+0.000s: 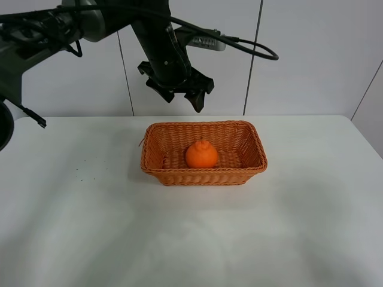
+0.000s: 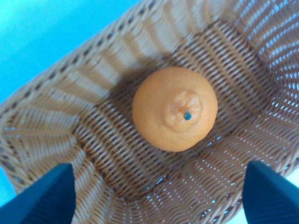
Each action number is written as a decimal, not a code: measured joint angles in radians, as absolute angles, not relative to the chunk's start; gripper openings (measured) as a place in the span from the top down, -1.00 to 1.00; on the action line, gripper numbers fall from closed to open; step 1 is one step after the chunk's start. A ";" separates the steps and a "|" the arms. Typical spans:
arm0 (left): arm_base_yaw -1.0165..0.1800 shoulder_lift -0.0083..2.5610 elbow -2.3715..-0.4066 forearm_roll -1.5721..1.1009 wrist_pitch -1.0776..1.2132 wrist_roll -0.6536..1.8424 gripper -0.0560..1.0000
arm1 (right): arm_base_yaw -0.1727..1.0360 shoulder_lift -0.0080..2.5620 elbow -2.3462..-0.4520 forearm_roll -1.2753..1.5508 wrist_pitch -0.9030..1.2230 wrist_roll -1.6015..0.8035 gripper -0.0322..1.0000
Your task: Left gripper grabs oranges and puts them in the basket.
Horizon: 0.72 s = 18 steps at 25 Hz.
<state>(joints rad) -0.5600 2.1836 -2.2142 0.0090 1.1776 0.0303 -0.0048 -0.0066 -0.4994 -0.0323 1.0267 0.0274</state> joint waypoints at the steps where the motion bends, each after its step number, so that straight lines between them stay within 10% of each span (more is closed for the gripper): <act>1: -0.556 2.181 -2.214 0.009 1.178 0.030 -0.69 | -0.005 -0.007 -0.499 -0.032 1.027 0.027 -0.41; 18: -0.160 2.181 -2.179 0.009 1.160 0.030 -0.69 | -0.005 -0.007 -0.499 -0.032 1.027 0.027 -0.41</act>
<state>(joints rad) -0.1600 2.1810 -2.1787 0.0093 1.1604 0.0303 -0.0048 -0.0066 -0.4994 -0.0323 1.0267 0.0274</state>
